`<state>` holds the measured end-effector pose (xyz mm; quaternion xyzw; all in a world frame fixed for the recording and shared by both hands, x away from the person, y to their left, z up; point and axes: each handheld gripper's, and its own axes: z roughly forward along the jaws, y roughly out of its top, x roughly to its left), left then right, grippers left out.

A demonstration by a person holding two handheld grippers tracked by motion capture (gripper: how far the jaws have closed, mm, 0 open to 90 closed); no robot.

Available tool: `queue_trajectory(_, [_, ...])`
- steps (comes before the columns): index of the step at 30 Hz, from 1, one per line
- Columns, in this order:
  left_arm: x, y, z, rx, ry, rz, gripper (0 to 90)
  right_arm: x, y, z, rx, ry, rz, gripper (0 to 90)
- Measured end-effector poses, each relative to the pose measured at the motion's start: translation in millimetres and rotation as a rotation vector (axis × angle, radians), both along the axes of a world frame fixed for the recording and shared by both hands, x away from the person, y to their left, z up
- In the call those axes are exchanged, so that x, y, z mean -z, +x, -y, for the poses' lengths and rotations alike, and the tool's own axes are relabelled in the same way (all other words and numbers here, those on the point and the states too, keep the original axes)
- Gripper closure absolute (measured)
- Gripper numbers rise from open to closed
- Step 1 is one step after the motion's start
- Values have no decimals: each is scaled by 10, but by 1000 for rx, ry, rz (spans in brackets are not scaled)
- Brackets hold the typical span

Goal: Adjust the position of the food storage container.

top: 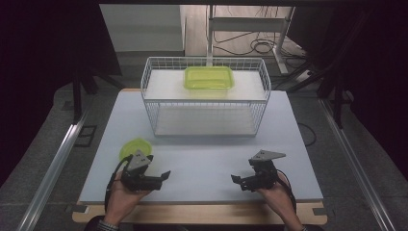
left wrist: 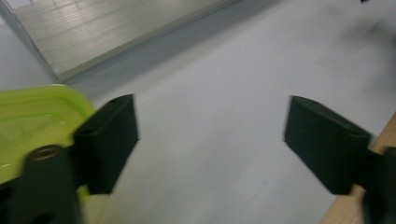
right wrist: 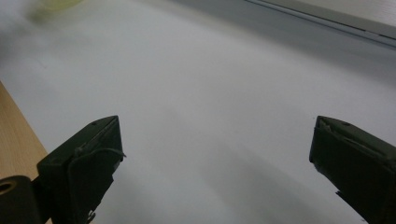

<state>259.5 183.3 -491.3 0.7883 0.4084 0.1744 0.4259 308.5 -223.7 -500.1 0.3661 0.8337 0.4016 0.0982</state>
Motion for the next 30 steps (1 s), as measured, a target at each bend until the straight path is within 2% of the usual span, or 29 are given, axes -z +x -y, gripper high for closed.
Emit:
queue_trajectory(1, [-11,62,-122,-9,-4,-6,368,20,3,-2,3,1,-11,38])
queue_trajectory(2, [-17,96,-182,-12,-6,-12,418,29,4,-6,1,2,-18,40])
queue_trajectory(4, [-23,121,-223,-17,-4,-12,576,39,4,-17,0,2,-24,41])
queue_trajectory(5, [-44,197,-324,-52,18,0,660,52,-2,-43,-5,-6,-27,45])
queue_trajectory(6, [-44,197,-324,-52,18,0,726,52,-2,-43,-5,-6,-27,45])
queue_trajectory(7, [-52,235,-367,-60,21,1,726,56,-5,-51,-9,-14,-22,47])
queue_trajectory(8, [-60,274,-412,-71,22,2,799,58,-6,-57,-12,-17,-19,48])
queue_trajectory(9, [-73,351,-502,-104,32,2,892,59,-7,-60,-15,-16,-20,57])
queue_trajectory(10, [-73,351,-502,-104,32,2,900,59,-7,-60,-15,-16,-20,57])
queue_trajectory(12, [-78,460,-648,-160,45,5,900,68,-3,-58,-18,-9,-33,67])
queue_trajectory(13, [-78,460,-648,-160,45,5,900,68,-3,-58,-18,-9,-33,67])
queue_trajectory(15, [-62,540,-771,-214,46,8,900,78,0,-62,-22,-12,-40,70])
queue_trajectory(16, [-62,540,-771,-214,46,8,900,78,0,-62,-22,-12,-40,70])
queue_trajectory(17, [-46,577,-843,-246,52,11,900,86,2,-69,-24,-15,-39,71])
queue_trajectory(18, [-46,577,-843,-246,52,11,900,86,2,-69,-24,-15,-39,71])
queue_trajectory(19, [-29,598,-916,-277,50,14,900,91,3,-73,-28,-18,-40,72])
queue_trajectory(20, [-29,598,-916,-277,50,14,900,91,3,-73,-28,-18,-40,72])
queue_trajectory(23, [37,601,-1030,-328,61,5,900,102,5,-76,-33,-25,-44,74])
queue_trajectory(27, [118,599,-1081,-354,72,-14,900,119,10,-78,-33,-34,-50,77])
queue_trajectory(30, [153,600,-1083,-348,60,-23,900,126,10,-81,-34,-41,-53,78])
